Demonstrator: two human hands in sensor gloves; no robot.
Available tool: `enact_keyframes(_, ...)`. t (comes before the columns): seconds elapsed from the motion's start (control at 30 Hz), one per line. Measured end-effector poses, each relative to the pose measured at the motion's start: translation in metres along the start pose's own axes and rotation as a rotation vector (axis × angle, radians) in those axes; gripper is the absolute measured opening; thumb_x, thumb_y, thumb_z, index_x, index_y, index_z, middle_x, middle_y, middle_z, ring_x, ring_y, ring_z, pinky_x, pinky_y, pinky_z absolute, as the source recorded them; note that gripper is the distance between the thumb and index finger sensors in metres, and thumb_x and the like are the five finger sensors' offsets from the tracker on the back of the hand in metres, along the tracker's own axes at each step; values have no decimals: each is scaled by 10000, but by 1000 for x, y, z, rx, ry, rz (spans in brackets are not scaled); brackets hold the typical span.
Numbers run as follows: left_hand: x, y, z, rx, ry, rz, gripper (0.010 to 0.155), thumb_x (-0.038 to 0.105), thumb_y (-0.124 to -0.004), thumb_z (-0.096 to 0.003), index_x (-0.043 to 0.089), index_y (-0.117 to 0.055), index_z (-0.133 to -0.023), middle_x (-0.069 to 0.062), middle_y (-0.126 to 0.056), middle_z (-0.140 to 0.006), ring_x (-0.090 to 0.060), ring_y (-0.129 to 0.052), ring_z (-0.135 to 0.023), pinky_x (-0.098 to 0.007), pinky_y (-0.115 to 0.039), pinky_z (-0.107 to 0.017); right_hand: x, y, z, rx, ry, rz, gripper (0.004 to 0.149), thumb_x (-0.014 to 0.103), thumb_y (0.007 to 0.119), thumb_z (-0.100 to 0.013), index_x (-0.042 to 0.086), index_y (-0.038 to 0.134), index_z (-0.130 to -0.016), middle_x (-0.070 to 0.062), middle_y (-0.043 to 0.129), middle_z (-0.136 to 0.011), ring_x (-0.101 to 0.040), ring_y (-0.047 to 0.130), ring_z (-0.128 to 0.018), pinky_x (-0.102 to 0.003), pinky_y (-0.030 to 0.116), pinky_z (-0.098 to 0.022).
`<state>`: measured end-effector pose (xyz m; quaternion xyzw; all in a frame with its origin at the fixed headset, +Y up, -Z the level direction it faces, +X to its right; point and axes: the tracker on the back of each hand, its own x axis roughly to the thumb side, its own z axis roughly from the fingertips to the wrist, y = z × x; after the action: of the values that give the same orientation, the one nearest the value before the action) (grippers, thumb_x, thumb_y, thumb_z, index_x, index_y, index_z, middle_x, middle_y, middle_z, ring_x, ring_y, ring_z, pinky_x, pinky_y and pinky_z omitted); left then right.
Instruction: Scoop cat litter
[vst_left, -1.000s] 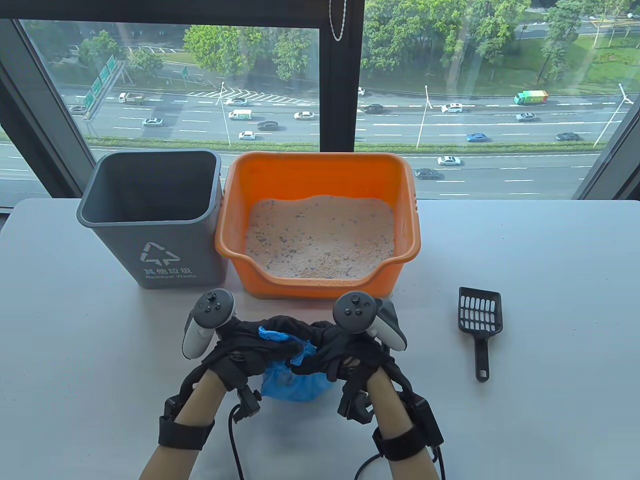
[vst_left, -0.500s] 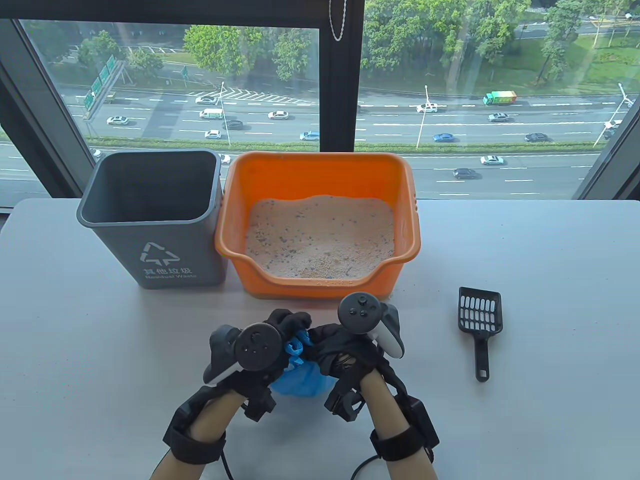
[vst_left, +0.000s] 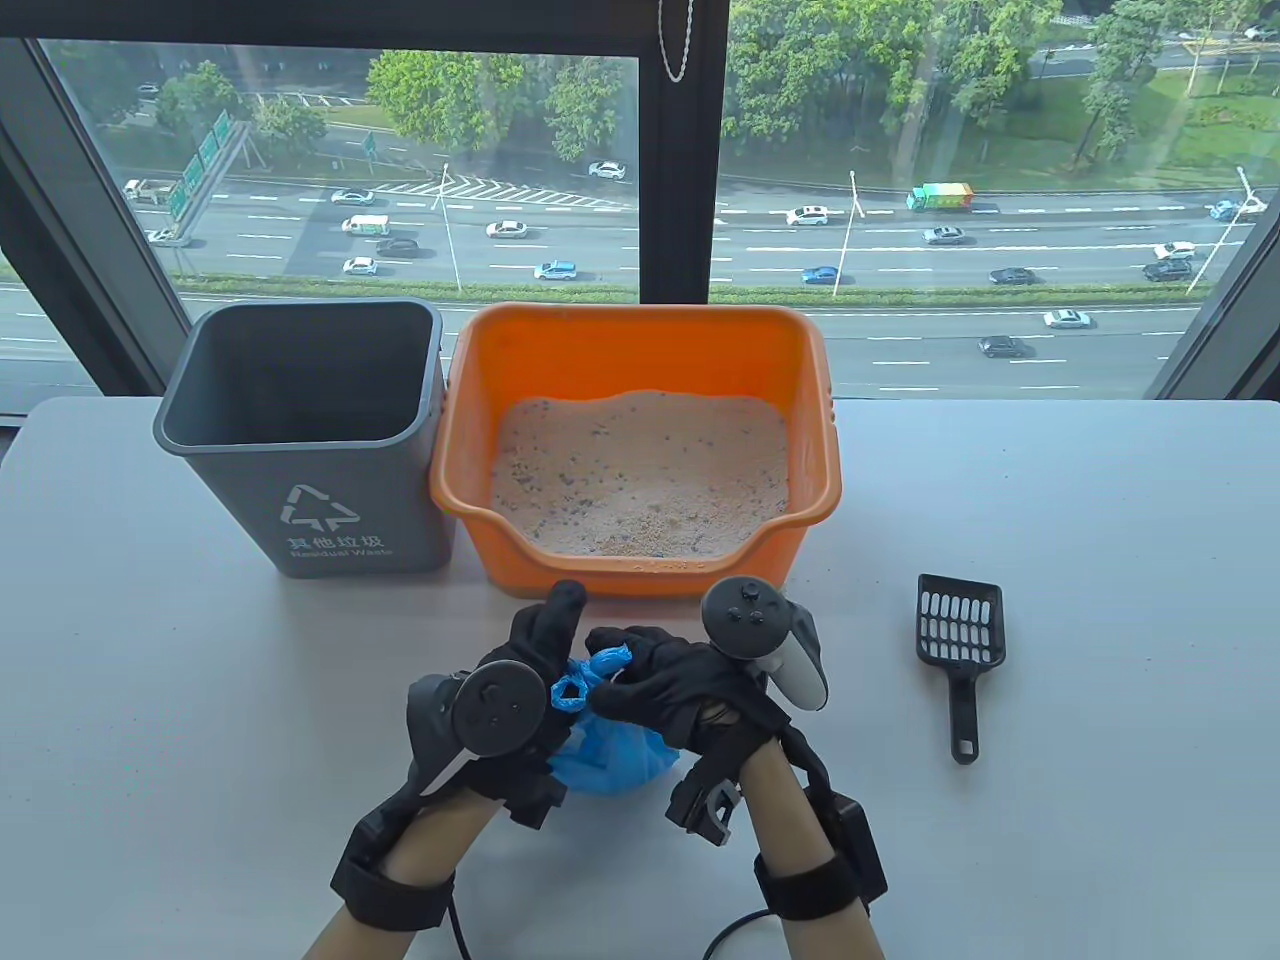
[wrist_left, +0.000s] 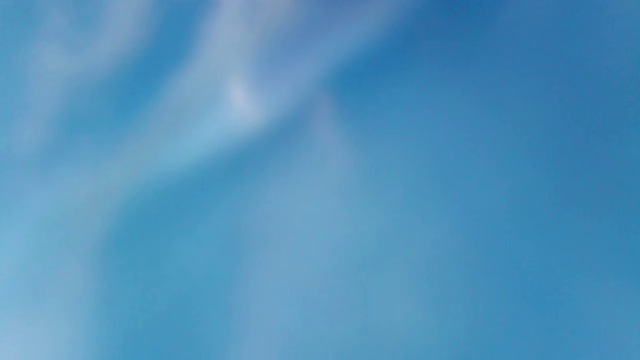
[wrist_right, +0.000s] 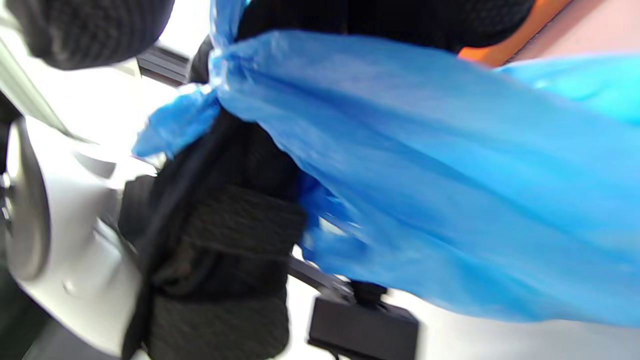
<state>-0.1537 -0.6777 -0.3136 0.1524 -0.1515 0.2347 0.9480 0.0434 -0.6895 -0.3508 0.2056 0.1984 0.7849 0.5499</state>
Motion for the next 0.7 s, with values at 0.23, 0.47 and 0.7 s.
enact_keyframes(0.23,1,1,-4,-124,-72,60,752,551,-775,-469,306,-426,-1088,-81,-663,-1009,-140,-946,-592,-382,-756,-505,-2,-7,1,-205,8,58,403,436,780,-399,204,937,-687,-168,889,-790,-256,906,-519,-350,766,-336)
enact_keyframes(0.47,-7,11,-7,-181,-246,169,720,496,-876,-443,526,-488,-1048,-44,-483,-1165,-259,-661,-968,-481,-518,-670,-8,-9,2,-241,36,48,394,427,784,-398,177,950,-652,-161,929,-723,-249,925,-463,-351,777,-306)
enact_keyframes(0.7,-11,7,-2,15,-265,292,479,437,-877,-420,422,-845,-898,48,-814,-970,-174,-880,-782,-481,-612,-632,-14,-8,2,-253,78,58,373,410,793,-392,169,965,-618,-164,948,-685,-248,931,-431,-354,781,-291)
